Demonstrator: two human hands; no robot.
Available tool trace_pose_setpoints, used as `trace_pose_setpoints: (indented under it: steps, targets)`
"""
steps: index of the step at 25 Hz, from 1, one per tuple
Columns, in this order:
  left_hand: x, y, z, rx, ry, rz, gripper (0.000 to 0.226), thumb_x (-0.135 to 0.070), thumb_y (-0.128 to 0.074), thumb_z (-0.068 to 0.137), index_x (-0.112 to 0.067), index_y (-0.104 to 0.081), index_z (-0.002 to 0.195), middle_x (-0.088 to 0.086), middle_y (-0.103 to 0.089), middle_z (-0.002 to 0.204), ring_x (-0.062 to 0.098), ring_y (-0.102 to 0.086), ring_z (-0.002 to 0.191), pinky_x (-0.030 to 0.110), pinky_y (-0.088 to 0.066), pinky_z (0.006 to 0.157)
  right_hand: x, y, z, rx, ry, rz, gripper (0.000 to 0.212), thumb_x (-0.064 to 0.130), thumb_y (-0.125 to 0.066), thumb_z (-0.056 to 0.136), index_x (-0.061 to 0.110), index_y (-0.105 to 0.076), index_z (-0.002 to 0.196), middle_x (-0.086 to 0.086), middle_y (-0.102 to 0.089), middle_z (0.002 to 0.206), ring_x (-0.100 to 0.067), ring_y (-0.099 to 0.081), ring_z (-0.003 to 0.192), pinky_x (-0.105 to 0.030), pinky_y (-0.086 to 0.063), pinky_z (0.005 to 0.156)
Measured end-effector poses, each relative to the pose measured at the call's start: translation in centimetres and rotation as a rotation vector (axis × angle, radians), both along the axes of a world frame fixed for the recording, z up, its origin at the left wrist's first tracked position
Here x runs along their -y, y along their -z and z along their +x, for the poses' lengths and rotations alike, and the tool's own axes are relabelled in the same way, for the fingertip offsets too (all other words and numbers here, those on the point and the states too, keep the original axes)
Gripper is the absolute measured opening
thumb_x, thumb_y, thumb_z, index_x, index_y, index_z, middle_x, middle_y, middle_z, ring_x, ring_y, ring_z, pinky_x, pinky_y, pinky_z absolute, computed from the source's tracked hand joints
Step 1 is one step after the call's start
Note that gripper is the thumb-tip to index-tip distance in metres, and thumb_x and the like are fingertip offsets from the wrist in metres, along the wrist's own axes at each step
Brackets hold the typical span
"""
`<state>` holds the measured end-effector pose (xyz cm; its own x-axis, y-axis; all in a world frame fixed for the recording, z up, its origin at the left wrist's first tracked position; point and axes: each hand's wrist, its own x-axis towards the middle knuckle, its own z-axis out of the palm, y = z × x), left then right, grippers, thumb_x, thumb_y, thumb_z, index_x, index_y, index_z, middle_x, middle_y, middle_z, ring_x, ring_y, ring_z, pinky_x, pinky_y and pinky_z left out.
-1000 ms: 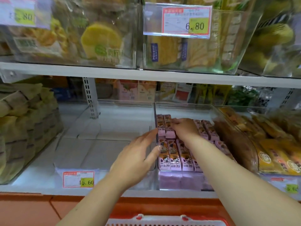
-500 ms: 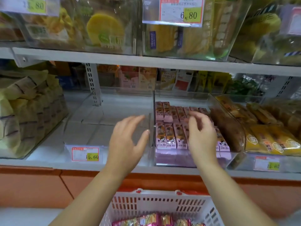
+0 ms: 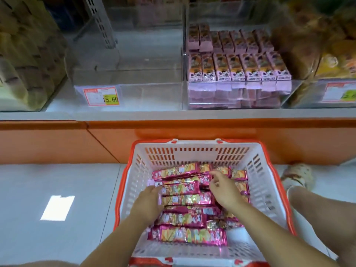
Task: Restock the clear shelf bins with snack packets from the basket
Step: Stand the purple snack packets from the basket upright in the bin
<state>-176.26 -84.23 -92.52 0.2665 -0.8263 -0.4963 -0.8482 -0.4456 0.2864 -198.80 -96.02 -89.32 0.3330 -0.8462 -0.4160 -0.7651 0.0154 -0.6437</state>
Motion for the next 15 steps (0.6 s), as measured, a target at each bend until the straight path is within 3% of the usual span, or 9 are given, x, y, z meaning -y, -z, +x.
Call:
trace_pose_setpoints:
  steps: [5,9,15]
  targets:
    - [2.1,2.5,0.3,0.2,0.157,0.145,0.062,-0.028,-0.046,0.095,-0.022,-0.019,0.151,0.009,-0.028,0.153,0.034,-0.029,0.134,0.043,-0.032,0.11,-0.1,0.9,0.2,0.01,-0.042,0.064,0.038,0.022,-0.043,0.101,0.023,-0.042,0.138,-0.013,-0.066,0.098,-0.012,-0.042,0.048,-0.027,-0.034,0.046]
    - [4.1,4.2,1.4,0.233,0.2,0.224,0.066,-0.023,-0.052,0.092,-0.025,-0.021,0.151,0.004,-0.023,0.157,0.034,-0.032,0.134,0.045,-0.035,0.108,-0.6,1.0,0.3,0.014,-0.062,0.113,0.039,0.022,-0.042,0.101,0.024,-0.04,0.14,-0.007,-0.062,0.1,-0.01,-0.043,0.051,-0.023,-0.033,0.048]
    - [4.6,4.1,0.8,0.281,0.263,0.223,0.047,-0.013,-0.049,0.087,-0.021,-0.045,0.134,0.005,-0.051,0.13,0.029,-0.046,0.118,0.04,-0.046,0.093,-0.6,2.1,-0.6,0.013,-0.022,0.156,0.039,0.019,-0.043,0.1,0.022,-0.044,0.138,-0.011,-0.065,0.097,-0.012,-0.043,0.051,-0.025,-0.034,0.048]
